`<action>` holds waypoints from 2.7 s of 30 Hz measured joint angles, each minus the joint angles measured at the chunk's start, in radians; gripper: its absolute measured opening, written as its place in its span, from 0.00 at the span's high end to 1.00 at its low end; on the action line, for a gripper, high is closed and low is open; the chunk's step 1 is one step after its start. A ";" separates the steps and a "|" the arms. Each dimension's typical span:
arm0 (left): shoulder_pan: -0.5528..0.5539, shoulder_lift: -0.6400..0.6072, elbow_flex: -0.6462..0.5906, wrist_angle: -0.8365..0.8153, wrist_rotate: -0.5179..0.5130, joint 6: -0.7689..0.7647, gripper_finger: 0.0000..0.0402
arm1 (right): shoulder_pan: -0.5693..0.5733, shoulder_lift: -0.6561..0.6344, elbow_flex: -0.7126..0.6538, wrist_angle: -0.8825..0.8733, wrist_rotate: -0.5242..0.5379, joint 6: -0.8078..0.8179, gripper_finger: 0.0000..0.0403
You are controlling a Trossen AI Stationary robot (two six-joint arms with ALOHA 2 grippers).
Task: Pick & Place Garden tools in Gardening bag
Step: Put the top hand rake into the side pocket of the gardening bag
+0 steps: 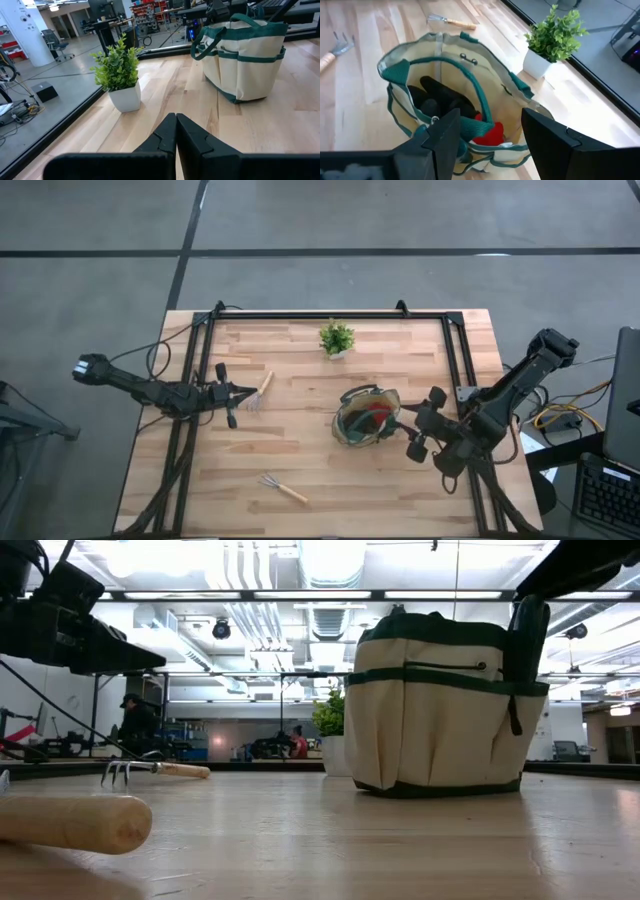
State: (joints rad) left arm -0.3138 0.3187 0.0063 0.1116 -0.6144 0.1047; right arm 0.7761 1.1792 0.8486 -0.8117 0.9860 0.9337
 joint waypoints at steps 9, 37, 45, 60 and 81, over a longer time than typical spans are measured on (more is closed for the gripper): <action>0.000 0.000 0.000 -0.001 0.000 0.000 0.97 | 0.000 -0.021 0.000 0.182 0.000 -0.138 0.49; 0.000 0.000 0.000 -0.001 0.000 0.000 0.97 | -0.009 0.180 0.000 0.649 0.009 -0.492 0.51; 0.000 0.000 0.000 -0.002 0.000 0.000 0.97 | -0.043 0.225 0.000 0.676 0.011 -0.491 0.51; 0.000 0.000 0.000 -0.003 0.000 0.000 0.97 | -0.061 0.252 0.000 0.766 0.008 -0.539 0.52; 0.000 0.000 0.000 -0.003 0.000 0.000 0.97 | -0.056 0.252 0.000 0.821 -0.021 -0.580 0.54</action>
State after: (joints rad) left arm -0.3138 0.3184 0.0063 0.1089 -0.6144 0.1051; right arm 0.7204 1.4307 0.8486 0.0091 0.9652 0.3540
